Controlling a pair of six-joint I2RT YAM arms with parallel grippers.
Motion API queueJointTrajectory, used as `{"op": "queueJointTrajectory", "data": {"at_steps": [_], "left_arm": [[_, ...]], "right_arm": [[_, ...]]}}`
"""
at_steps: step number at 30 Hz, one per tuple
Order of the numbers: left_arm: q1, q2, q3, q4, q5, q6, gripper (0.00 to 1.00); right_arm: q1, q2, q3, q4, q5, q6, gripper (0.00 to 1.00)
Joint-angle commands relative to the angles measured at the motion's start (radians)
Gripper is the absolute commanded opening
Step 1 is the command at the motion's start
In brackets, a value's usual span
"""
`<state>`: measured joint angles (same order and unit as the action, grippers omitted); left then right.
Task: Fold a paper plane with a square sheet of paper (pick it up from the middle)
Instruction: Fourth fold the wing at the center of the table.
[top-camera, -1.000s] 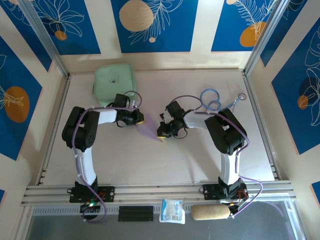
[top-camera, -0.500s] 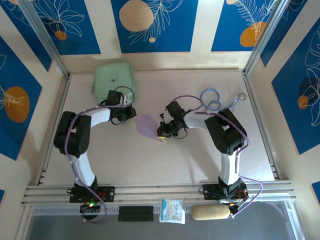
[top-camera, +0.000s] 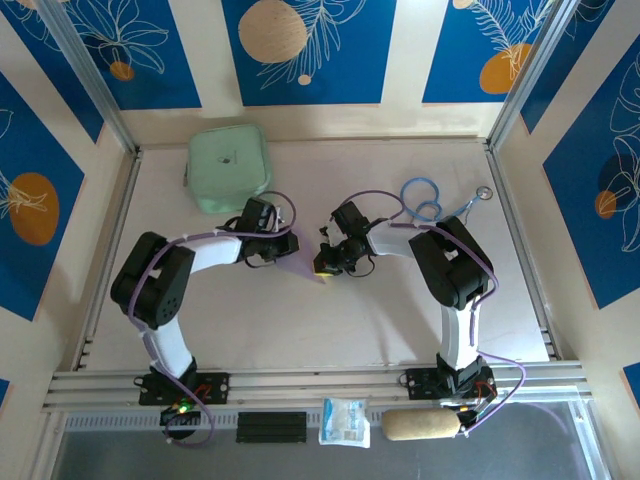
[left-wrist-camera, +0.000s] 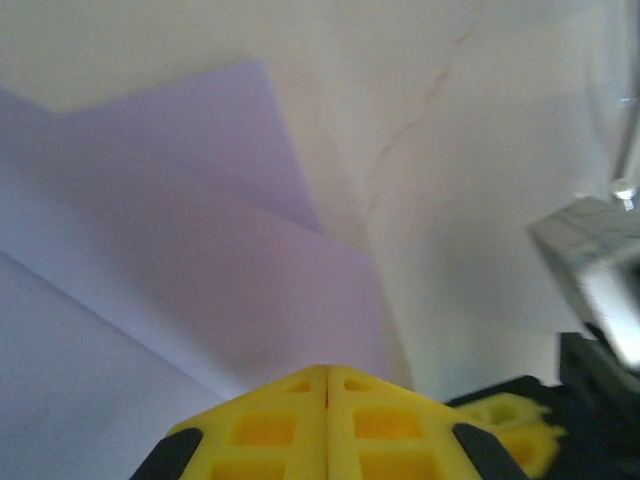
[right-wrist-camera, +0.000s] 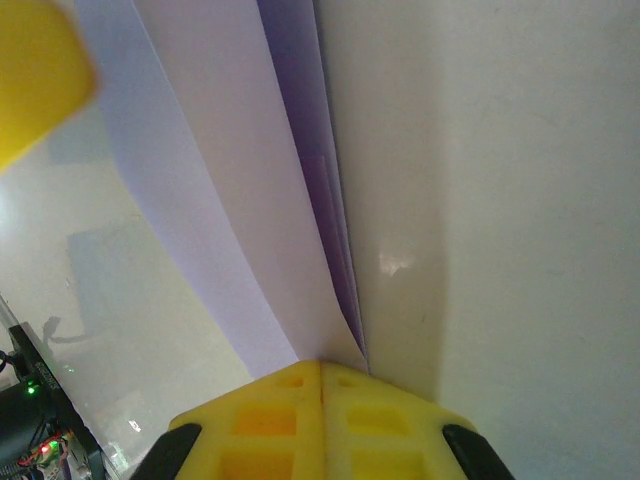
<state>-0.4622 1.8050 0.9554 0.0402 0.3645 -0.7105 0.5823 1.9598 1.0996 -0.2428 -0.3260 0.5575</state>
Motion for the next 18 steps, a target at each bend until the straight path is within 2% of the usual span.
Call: {"op": "queueJointTrajectory", "data": {"at_steps": [1,11,15,18], "left_arm": [[0.005,0.042,0.015,0.021,-0.013,-0.012,0.07],[0.016,0.106,0.046,-0.07,-0.108,0.029,0.04],[0.028,0.116,0.036,-0.082,-0.109,0.022,0.02],[0.028,0.129,0.035,-0.086,-0.089,0.009,0.01]], "right_arm": [[0.012,0.096,-0.088,-0.196,0.156,-0.017,0.02],[0.01,0.097,-0.094,-0.197,0.158,-0.02,0.02],[0.007,0.09,-0.098,-0.186,0.147,-0.023,0.02],[0.006,0.054,-0.075,-0.165,0.087,-0.025,0.02]]}}
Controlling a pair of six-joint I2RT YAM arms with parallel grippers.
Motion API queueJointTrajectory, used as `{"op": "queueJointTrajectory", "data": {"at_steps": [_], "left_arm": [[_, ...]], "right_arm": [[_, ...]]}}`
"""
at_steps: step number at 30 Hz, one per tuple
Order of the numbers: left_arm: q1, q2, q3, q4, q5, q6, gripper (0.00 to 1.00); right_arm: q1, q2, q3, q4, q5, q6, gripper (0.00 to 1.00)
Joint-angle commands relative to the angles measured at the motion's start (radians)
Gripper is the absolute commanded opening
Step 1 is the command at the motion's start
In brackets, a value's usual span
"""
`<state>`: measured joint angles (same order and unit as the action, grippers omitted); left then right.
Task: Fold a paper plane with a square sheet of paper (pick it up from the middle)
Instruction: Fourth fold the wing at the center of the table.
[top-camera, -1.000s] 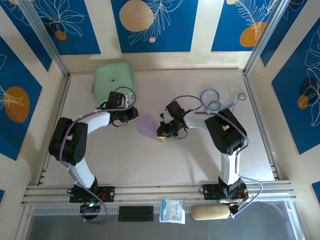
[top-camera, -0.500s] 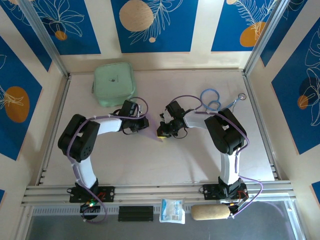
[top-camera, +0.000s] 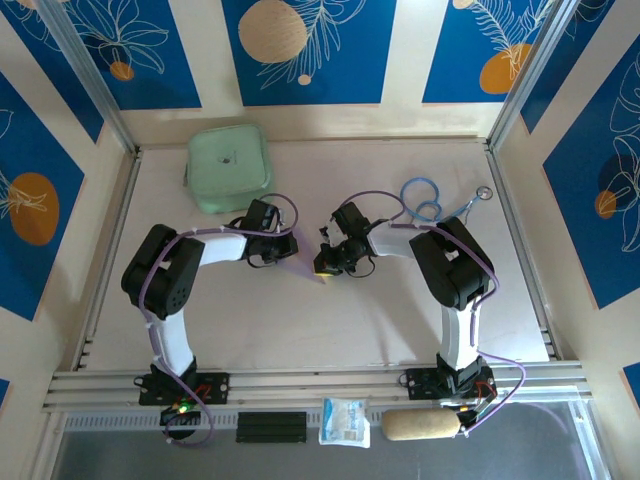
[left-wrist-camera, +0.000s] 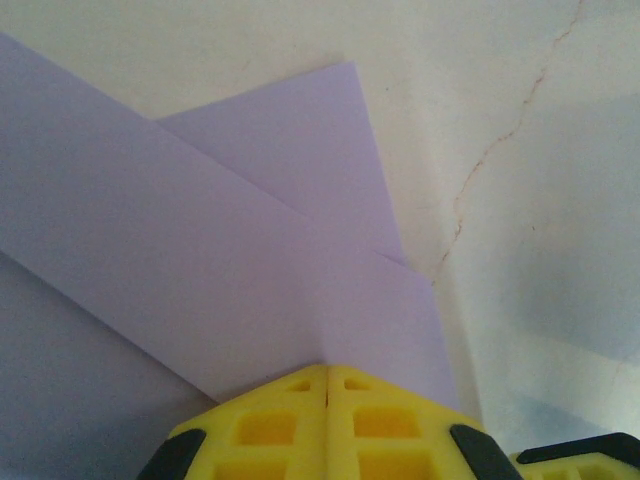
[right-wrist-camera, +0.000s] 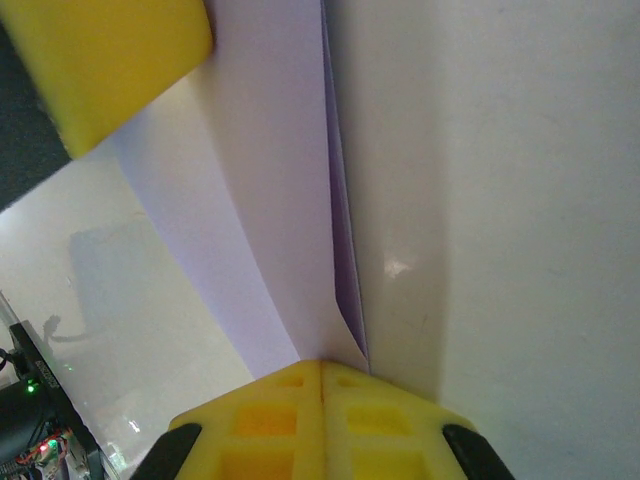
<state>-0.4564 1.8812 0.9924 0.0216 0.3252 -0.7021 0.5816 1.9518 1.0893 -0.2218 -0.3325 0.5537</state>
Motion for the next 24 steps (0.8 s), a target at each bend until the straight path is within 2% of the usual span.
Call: {"op": "queueJointTrajectory", "data": {"at_steps": [1,5,17,24], "left_arm": [[0.022,0.057,-0.003,-0.067,-0.041,-0.005,0.0],[0.022,0.071,-0.007,-0.069,-0.025,-0.016,0.0],[0.021,0.076,-0.015,-0.062,-0.009,-0.028,0.0],[0.022,0.078,-0.016,-0.06,-0.002,-0.03,0.0]], "right_arm": [[0.006,0.041,-0.054,-0.169,0.066,-0.015,0.03],[0.014,-0.012,0.013,-0.135,0.006,0.016,0.03],[0.04,0.032,0.11,-0.061,0.05,0.14,0.0],[0.044,0.037,0.13,-0.055,0.059,0.147,0.0]]}}
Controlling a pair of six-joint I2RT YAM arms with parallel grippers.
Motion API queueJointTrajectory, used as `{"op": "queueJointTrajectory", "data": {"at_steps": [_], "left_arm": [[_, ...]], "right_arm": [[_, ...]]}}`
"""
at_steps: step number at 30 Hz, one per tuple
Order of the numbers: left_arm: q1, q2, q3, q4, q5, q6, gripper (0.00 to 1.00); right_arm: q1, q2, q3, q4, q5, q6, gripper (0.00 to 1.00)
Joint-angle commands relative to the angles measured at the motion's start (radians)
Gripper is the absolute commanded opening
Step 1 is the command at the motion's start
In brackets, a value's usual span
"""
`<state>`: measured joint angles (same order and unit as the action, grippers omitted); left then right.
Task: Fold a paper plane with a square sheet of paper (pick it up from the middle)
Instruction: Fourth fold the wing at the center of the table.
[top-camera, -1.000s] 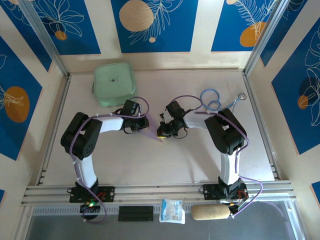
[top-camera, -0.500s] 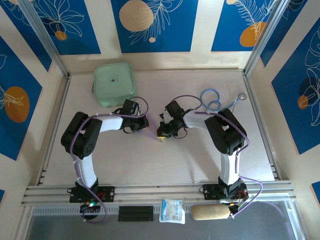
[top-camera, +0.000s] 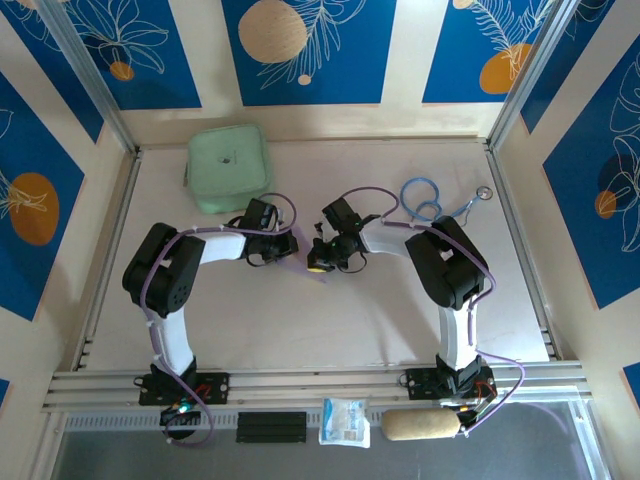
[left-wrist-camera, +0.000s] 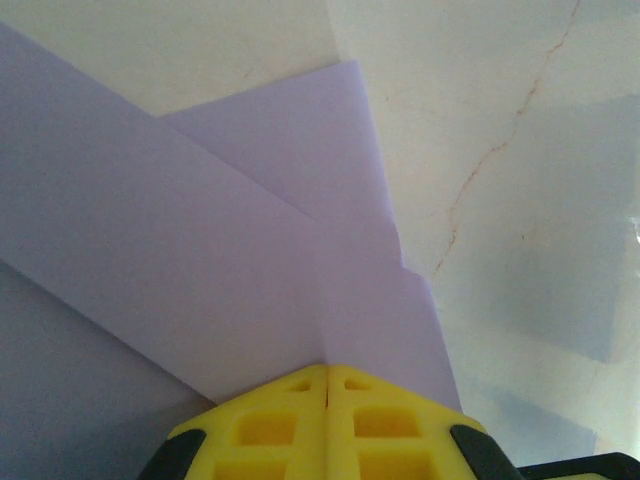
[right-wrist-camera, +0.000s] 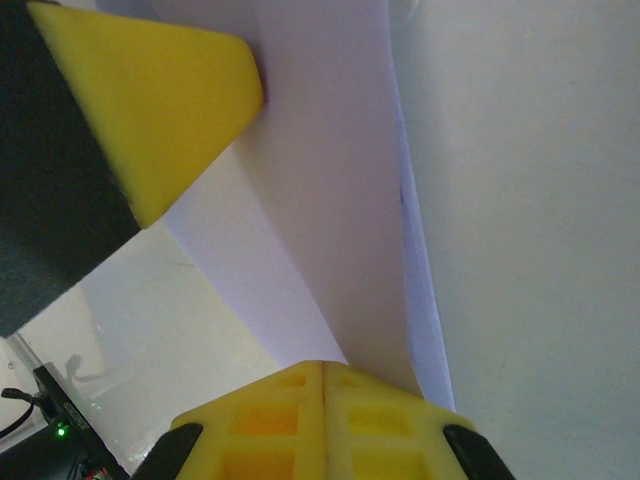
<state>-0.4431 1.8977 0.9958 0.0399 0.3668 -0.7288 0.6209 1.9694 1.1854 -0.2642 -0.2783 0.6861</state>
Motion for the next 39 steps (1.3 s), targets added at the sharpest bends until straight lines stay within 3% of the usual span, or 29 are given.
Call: {"op": "queueJointTrajectory", "data": {"at_steps": [1,14,24,39], "left_arm": [[0.009,0.062,-0.019,-0.077,-0.042,-0.004,0.0],[0.009,0.073,-0.017,-0.083,-0.035,-0.001,0.0],[0.014,0.081,-0.006,-0.17,-0.117,0.019,0.0],[0.026,0.092,0.005,-0.173,-0.097,0.025,0.0]], "right_arm": [[0.003,0.029,0.042,-0.012,0.002,0.014,0.0],[-0.009,0.119,0.104,0.006,-0.041,0.015,0.0],[-0.035,0.026,-0.17,0.092,-0.087,0.013,0.0],[-0.045,-0.162,-0.371,0.049,-0.062,-0.025,0.0]]}}
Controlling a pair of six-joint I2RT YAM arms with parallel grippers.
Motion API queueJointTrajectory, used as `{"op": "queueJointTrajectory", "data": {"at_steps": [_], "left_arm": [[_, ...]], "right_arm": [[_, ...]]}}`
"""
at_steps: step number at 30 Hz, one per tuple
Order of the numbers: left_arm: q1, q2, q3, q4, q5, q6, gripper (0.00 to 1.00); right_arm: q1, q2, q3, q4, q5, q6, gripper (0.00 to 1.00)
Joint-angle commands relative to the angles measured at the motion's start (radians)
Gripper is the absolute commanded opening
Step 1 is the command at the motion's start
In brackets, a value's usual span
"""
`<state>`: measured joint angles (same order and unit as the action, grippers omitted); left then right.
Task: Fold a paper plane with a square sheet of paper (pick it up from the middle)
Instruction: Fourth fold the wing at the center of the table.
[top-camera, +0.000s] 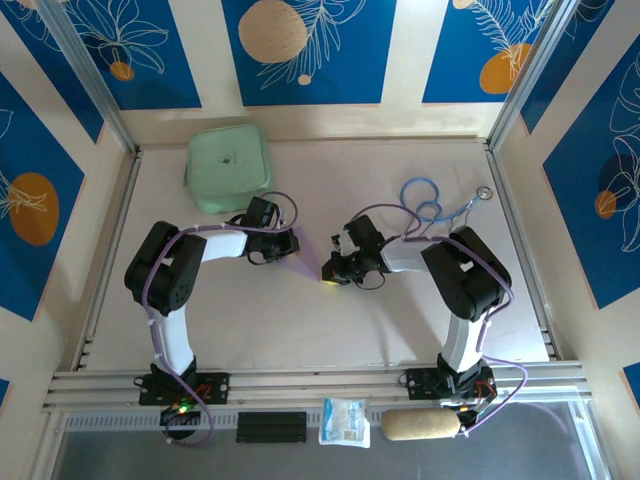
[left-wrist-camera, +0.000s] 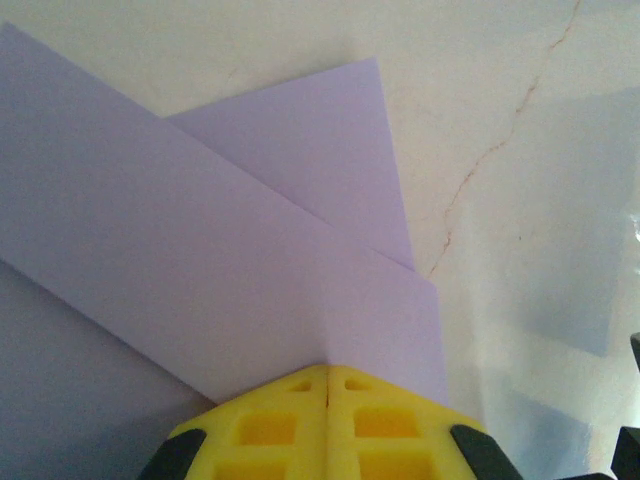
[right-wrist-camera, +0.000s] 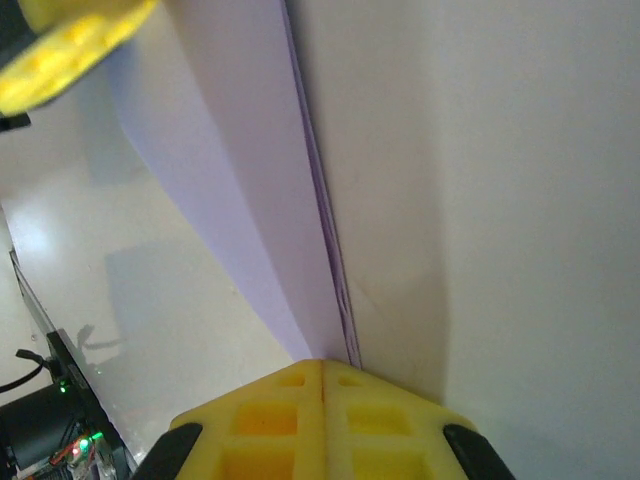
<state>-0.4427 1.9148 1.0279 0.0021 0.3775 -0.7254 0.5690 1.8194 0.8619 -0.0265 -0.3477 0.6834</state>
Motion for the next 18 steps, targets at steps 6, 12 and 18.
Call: {"op": "queueJointTrajectory", "data": {"at_steps": [6,12,18], "left_arm": [[0.025,0.078,-0.018,-0.129,-0.088,0.018,0.0],[0.024,0.081,-0.022,-0.117,-0.071,0.011,0.0],[0.024,0.078,-0.024,-0.119,-0.068,0.007,0.0]], "right_arm": [[0.028,-0.086,0.053,-0.247,0.057,-0.067,0.0],[0.052,-0.024,0.169,-0.239,0.088,-0.083,0.0],[0.051,0.1,0.29,-0.221,0.094,-0.07,0.0]]}}
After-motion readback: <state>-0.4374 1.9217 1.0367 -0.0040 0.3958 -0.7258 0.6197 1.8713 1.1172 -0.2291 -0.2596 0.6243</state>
